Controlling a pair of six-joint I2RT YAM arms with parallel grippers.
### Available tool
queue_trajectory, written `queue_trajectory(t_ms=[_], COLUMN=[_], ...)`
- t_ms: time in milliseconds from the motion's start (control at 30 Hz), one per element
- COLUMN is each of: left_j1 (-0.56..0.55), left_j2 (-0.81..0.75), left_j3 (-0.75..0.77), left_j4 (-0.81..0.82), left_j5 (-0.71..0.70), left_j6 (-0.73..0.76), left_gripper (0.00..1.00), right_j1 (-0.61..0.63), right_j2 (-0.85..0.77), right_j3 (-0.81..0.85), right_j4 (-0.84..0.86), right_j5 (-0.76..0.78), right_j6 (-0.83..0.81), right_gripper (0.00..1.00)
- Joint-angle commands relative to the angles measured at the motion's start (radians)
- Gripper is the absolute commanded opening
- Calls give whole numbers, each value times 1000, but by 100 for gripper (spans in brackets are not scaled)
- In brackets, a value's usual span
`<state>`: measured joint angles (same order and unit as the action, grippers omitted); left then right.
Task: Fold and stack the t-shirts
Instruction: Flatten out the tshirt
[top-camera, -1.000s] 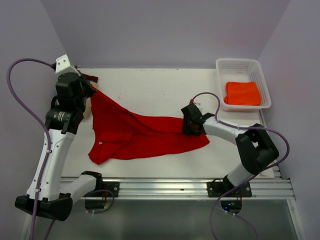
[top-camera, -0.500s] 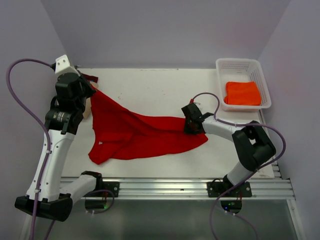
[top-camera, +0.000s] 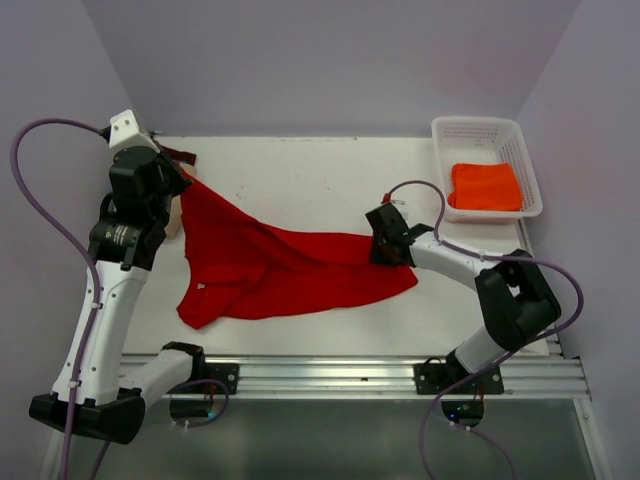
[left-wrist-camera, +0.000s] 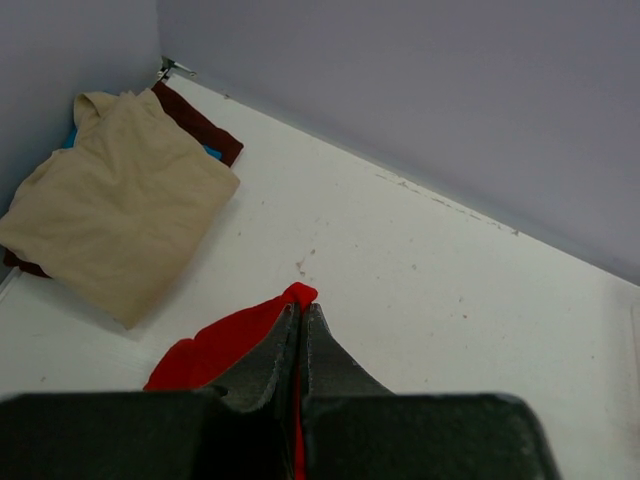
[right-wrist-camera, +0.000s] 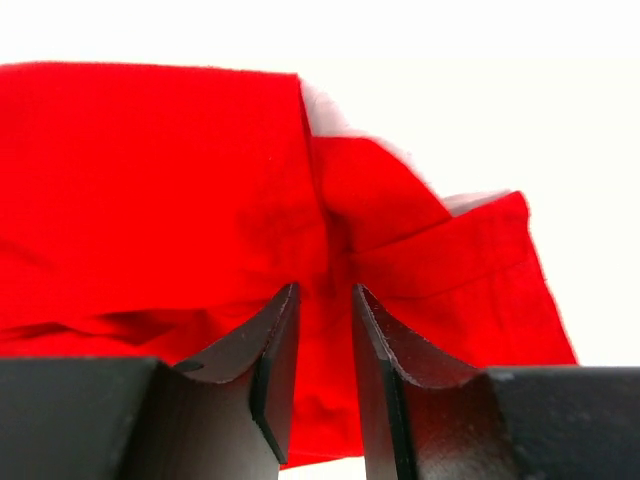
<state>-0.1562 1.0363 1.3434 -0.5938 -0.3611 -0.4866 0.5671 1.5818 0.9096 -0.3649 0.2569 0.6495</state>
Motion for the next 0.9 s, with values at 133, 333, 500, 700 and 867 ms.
queue_trajectory(t_ms=[133, 333, 500, 700, 867], left_j1=[14, 17, 17, 18, 18], left_j2=[-15, -19, -21, -19, -19], left_j3=[-9, -4, -6, -10, -13], left_j4=[35, 31, 31, 34, 35], left_j5=[16, 4, 5, 13, 16], left_j6=[-6, -1, -1, -3, -4], left_gripper=[0, 0, 0, 0, 0], right_j1=[-6, -6, -7, -7, -7], right_j2=[36, 67, 67, 34, 17], right_j3=[75, 69, 46, 28, 26], right_j4=[-25, -5, 7, 6, -2], right_j5=[74, 48, 36, 38, 42], right_j6=[-37, -27, -19, -19, -24], right_gripper=[28, 27, 15, 0, 10])
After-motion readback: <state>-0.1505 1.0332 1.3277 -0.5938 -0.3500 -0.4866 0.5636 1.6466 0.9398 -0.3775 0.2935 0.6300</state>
